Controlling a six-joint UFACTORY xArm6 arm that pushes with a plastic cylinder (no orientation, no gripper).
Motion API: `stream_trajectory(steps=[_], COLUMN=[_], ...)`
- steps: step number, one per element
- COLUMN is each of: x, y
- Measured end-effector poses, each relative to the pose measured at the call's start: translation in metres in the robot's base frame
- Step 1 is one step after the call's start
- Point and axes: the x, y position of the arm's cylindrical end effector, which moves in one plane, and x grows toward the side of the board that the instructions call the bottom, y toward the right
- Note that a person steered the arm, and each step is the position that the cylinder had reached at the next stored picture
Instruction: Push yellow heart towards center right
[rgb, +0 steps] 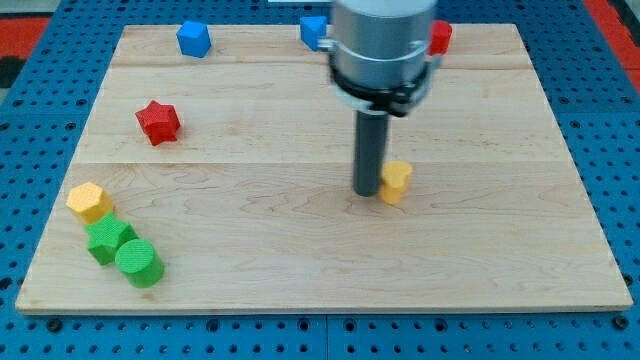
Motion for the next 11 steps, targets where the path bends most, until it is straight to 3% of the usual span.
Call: stream_trajectory(steps=[1, 3, 4, 6, 9, 11], x=[0.030, -0.008, 0.001, 0.033, -0.015, -0.026], y=[0.012, 0.078, 0.087, 0.031, 0.018, 0.058])
